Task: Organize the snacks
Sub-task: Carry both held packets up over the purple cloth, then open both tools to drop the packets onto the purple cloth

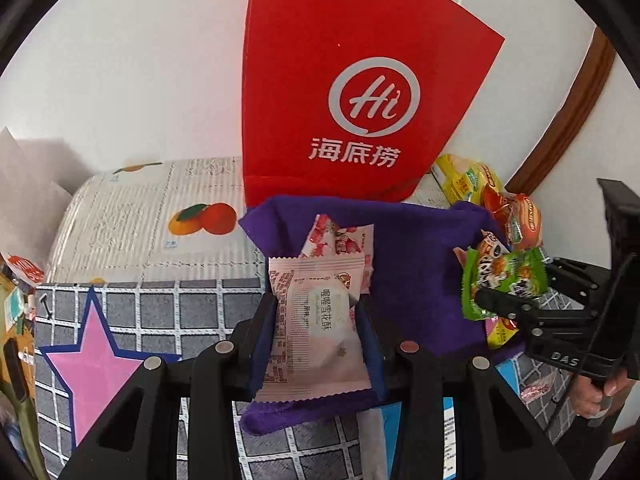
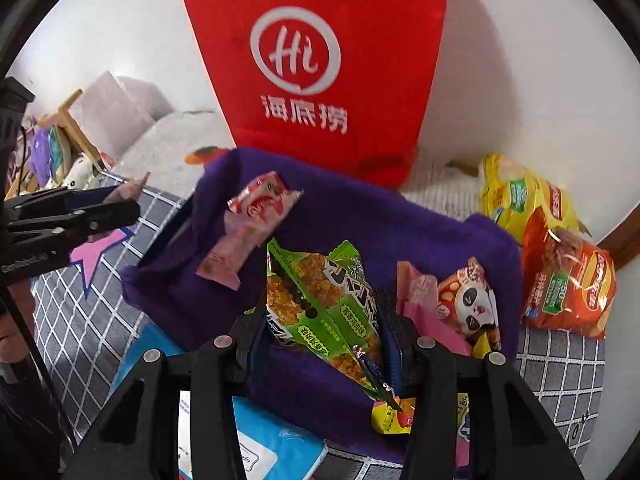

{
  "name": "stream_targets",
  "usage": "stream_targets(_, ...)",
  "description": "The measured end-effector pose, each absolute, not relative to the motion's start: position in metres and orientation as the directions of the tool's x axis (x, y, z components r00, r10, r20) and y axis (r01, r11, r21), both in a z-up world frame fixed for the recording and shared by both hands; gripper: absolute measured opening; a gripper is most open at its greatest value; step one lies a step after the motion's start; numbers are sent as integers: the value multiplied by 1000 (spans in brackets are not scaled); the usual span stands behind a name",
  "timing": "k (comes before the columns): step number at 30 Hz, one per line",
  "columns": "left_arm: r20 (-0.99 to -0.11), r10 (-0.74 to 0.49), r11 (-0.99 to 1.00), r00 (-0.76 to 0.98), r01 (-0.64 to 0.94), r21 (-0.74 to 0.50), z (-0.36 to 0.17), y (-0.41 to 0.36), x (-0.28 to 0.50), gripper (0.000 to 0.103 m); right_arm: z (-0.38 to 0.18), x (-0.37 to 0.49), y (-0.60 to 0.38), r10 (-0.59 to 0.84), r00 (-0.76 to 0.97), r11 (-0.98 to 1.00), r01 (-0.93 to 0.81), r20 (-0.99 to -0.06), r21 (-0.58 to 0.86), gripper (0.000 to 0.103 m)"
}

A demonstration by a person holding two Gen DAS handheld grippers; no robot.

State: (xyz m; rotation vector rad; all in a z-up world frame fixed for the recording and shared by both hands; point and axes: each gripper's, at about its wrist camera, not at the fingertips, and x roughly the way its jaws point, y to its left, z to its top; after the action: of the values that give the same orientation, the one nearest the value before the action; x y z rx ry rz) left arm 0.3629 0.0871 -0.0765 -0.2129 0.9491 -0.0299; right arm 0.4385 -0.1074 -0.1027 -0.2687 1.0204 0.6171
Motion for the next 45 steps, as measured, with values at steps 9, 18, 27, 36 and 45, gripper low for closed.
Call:
stream_targets(9,-810,-117,983,574,-52,-179,-77,77,363,38,-113,440,-100,302,366,804,-594,-880,29,47)
stream_targets(18,-812,-117,984,572,-42,-171,-78,70,362,38,-147,455,-90,242,304,817,-576,-921,25,47)
stream_targets(27,-815,-125,980,565,-56,-189,-81,75,365,38,-161,457,-83,217,301,818,-575,-929,5,47)
stream_targets(36,-824,-145,975,547,-63,-214,-94,74,369,38,-151,452,-82,225,346,798,-602,-911,-31,59)
stream_targets(45,-826,-186,966,532,-55,-253,-112,66,374,38,-94,450,-119,312,445,852,-522,-840,40,59)
